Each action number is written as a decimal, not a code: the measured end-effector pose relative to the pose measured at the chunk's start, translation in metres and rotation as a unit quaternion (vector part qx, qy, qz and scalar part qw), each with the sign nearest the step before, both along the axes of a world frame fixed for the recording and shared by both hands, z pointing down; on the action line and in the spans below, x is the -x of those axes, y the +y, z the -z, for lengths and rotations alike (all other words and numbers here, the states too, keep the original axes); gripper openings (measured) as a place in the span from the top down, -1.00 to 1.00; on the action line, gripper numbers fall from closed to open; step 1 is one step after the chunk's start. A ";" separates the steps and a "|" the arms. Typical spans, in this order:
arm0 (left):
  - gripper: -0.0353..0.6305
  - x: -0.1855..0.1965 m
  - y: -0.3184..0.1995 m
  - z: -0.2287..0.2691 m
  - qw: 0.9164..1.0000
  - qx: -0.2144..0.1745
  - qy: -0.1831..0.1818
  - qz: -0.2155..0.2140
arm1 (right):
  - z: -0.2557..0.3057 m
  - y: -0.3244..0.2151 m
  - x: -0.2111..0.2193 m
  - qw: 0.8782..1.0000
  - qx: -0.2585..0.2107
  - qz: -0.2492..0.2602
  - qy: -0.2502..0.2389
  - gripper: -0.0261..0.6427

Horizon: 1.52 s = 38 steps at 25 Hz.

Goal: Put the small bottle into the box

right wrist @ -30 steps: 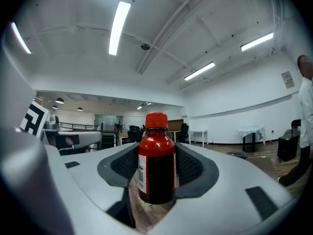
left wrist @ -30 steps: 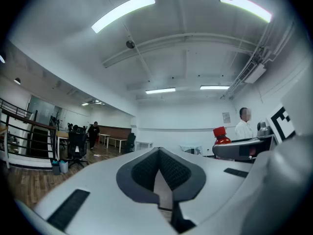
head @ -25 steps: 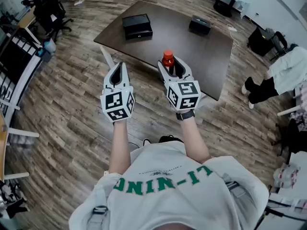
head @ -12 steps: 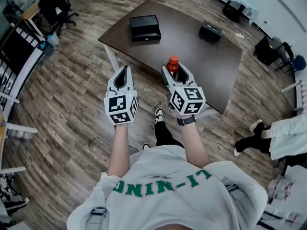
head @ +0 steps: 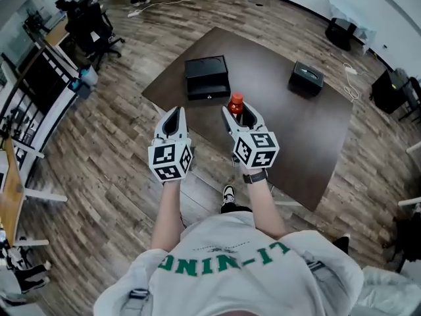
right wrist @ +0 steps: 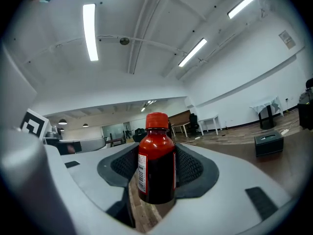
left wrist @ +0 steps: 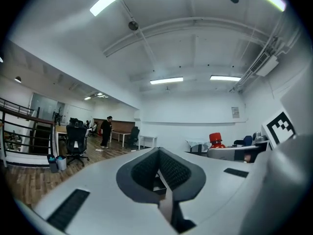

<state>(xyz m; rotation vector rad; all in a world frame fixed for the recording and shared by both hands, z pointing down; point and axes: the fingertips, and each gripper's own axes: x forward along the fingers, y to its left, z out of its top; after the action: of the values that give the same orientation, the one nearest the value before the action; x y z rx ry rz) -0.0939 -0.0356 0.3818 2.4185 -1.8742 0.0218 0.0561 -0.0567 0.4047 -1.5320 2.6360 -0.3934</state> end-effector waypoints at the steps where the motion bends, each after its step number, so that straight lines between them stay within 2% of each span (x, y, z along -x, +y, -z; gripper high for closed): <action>1: 0.86 -0.005 -0.017 0.000 1.000 0.002 0.000 0.003 | 0.003 -0.017 -0.005 1.000 -0.003 0.004 0.000 0.23; 5: 0.86 -0.030 -0.073 -0.003 1.000 0.003 -0.001 0.010 | 0.005 -0.068 -0.023 1.000 -0.009 0.015 0.011 0.23; 11: 0.86 -0.052 -0.128 -0.017 1.000 0.019 0.002 0.007 | -0.014 -0.118 -0.039 0.999 0.012 0.024 0.024 0.23; 17: 0.86 -0.044 -0.172 -0.038 1.000 0.030 0.002 0.007 | -0.042 -0.162 -0.025 0.997 0.018 0.050 0.056 0.23; 23: 0.86 -0.018 -0.231 -0.055 0.999 0.037 0.000 0.002 | -0.067 -0.225 0.006 0.990 0.024 0.092 0.106 0.23; 31: 0.86 0.025 -0.314 -0.073 0.999 0.044 -0.004 -0.012 | -0.101 -0.310 0.059 0.969 0.040 0.166 0.177 0.23; 38: 0.86 0.039 -0.362 -0.080 0.999 0.038 -0.019 -0.023 | -0.139 -0.356 0.083 0.939 0.055 0.219 0.260 0.22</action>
<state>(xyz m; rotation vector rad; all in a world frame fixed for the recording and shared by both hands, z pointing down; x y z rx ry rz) -0.1332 -0.3978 0.4616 2.4266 -1.7993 0.1396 -0.0269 -0.4127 0.5432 -1.1849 3.4373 -0.1706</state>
